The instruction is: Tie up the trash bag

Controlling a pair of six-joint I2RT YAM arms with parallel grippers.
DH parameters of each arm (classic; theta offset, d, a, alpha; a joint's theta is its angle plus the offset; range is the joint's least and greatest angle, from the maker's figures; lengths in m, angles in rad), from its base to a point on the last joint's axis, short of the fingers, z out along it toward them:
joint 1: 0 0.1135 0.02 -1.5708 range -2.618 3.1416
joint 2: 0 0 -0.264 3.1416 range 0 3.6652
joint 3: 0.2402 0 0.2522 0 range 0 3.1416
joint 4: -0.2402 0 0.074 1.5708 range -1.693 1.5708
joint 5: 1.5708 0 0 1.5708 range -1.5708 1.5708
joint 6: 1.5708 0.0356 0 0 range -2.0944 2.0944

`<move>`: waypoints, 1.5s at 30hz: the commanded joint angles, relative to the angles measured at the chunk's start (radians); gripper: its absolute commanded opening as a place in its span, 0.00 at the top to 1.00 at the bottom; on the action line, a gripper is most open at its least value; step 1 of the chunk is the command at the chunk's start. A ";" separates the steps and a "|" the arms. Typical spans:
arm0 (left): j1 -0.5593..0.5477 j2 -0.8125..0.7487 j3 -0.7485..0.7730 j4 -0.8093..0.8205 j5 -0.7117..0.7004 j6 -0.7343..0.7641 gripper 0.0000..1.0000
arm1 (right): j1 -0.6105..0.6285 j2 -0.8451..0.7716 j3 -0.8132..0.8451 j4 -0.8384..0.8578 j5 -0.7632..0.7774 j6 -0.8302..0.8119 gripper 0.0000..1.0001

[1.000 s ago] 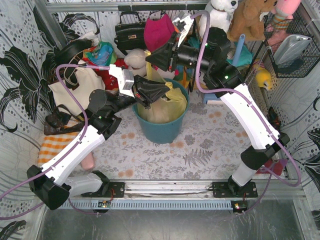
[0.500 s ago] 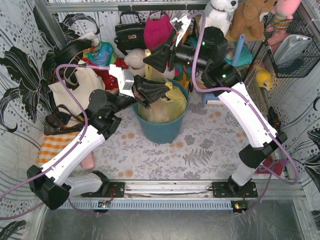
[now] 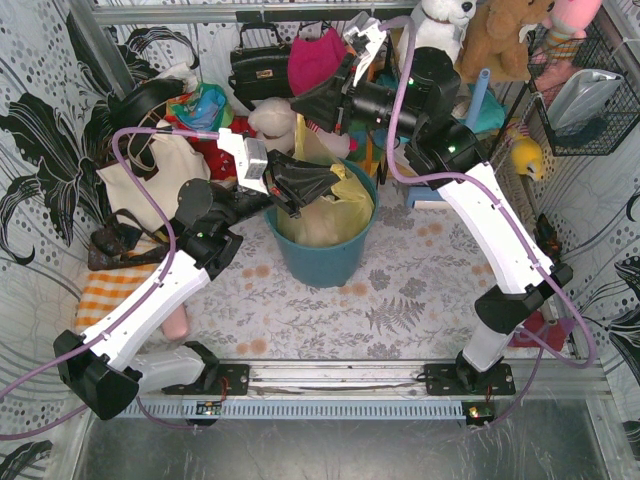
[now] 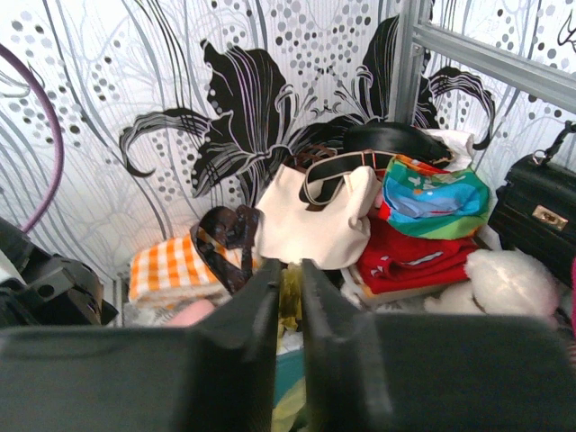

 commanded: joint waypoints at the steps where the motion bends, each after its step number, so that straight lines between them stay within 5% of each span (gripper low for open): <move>1: 0.002 -0.001 0.003 0.043 0.013 -0.004 1.00 | 0.004 -0.001 0.030 0.002 0.001 -0.008 0.70; 4: 0.003 0.000 0.004 0.044 0.013 -0.004 1.00 | 0.004 -0.005 0.034 -0.017 0.001 -0.004 0.57; 17: 0.003 0.003 0.002 0.053 0.015 -0.012 1.00 | 0.004 -0.043 -0.036 -0.024 0.004 0.003 0.51; 20: 0.003 0.005 0.003 0.056 0.013 -0.013 1.00 | 0.004 -0.047 -0.040 -0.023 0.005 0.007 0.53; 24: 0.002 0.009 0.005 0.058 0.016 -0.015 1.00 | 0.004 -0.049 -0.044 -0.021 0.005 0.009 0.71; 33: 0.002 0.015 0.011 0.060 0.020 -0.017 1.00 | 0.004 -0.050 -0.031 -0.017 0.018 0.002 0.79; 45: 0.002 0.019 0.016 0.064 0.022 -0.021 1.00 | 0.004 -0.090 -0.041 -0.023 0.032 -0.006 0.65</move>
